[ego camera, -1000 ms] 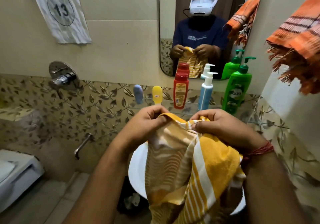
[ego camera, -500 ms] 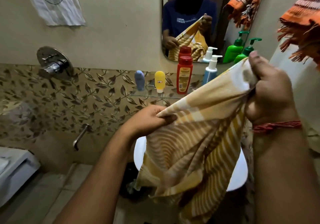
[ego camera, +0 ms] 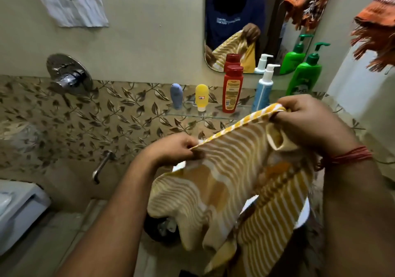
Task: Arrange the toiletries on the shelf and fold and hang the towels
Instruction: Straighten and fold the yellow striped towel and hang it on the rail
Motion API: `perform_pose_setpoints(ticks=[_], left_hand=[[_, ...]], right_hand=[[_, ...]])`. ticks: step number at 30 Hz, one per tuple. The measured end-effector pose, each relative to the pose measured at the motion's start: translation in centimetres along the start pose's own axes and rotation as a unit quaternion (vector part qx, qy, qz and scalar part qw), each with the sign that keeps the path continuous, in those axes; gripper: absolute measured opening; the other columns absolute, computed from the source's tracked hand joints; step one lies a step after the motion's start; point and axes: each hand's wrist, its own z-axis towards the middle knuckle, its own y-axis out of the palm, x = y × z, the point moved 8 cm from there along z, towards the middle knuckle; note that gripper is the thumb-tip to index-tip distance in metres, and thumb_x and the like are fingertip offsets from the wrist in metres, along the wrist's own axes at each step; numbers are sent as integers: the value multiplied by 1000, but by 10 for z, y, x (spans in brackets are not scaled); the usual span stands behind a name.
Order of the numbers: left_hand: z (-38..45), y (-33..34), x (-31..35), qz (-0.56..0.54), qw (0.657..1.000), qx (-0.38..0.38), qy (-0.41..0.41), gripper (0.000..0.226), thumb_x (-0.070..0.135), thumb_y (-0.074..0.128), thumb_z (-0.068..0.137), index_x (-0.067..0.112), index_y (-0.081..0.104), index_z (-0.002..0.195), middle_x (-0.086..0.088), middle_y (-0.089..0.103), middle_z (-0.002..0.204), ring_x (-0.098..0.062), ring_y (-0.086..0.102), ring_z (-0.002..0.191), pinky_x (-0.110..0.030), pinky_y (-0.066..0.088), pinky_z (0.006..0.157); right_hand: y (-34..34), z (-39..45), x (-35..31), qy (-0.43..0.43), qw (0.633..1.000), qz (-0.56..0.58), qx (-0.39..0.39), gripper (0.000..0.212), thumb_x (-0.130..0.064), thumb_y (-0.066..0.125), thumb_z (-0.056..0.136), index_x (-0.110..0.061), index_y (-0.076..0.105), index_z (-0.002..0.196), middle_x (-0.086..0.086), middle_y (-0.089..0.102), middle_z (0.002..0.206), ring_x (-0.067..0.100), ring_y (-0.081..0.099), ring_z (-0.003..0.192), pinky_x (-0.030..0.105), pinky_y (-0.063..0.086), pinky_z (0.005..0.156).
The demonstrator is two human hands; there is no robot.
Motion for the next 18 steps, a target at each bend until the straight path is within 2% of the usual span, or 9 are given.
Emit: perform_pose_setpoints(ticks=[2,4,6,8,11,13,14,16,18], left_hand=[[-1,8,-33,15,998,2,-53,27,29,60,100,5,68,91,-1,59,75,-12,52,66,-33,39,65],[-3,7,-41,-12,995,64,-74,25,25,52,103,5,68,102,-11,66,97,-23,59,86,-36,46,76],[-8,-4,-30,-139,973,169,-68,23,29,49,105,15,68,108,-8,69,108,-27,64,101,-45,52,91],[-14,-17,-2,-245,939,241,-7,23,31,50,105,19,69,108,-6,71,107,-25,66,105,-49,53,97],[-13,-20,63,-195,949,220,109,21,31,53,103,17,68,100,-7,69,97,-24,66,96,-44,54,86],[-11,-14,100,-162,954,190,167,15,29,56,102,22,68,95,0,68,89,-16,66,88,-37,53,78],[-10,-13,111,-159,951,187,189,13,27,58,102,23,67,93,4,67,86,-10,65,82,-31,53,74],[-7,-14,110,-163,942,210,204,16,27,62,99,20,63,85,8,61,77,-4,57,70,-25,46,66],[-4,-14,88,-141,954,198,178,22,32,68,94,17,59,80,9,54,73,-4,49,66,-25,39,61]], right_hand=[[-7,-2,9,21,1000,-2,6,19,-13,61,88,-13,67,69,2,63,66,19,56,66,31,41,61],[-4,-3,13,34,999,-9,-15,18,-15,62,88,-14,69,72,1,65,67,18,57,66,31,42,62],[0,-2,16,53,998,-25,-35,17,-19,62,90,-14,71,77,2,67,72,18,60,69,30,43,61],[7,-1,13,54,994,-68,-68,17,-25,62,92,-14,71,83,5,70,81,20,62,75,31,46,65],[27,-4,-8,-4,987,-88,-134,11,-34,69,88,-30,63,96,-10,63,95,6,56,82,25,45,65],[44,-8,-27,-45,984,-20,-173,37,-37,76,81,-37,59,113,-19,59,102,2,58,92,22,48,74],[53,-7,-34,-66,982,1,-178,39,-34,77,80,-36,60,115,-18,63,104,4,61,95,24,51,79],[63,-3,-32,-96,982,23,-164,25,-27,75,82,-31,70,106,-9,72,99,11,66,95,33,53,83],[54,2,-13,-70,987,85,-119,9,-30,71,83,-24,75,88,-2,74,86,13,67,83,36,52,77]])
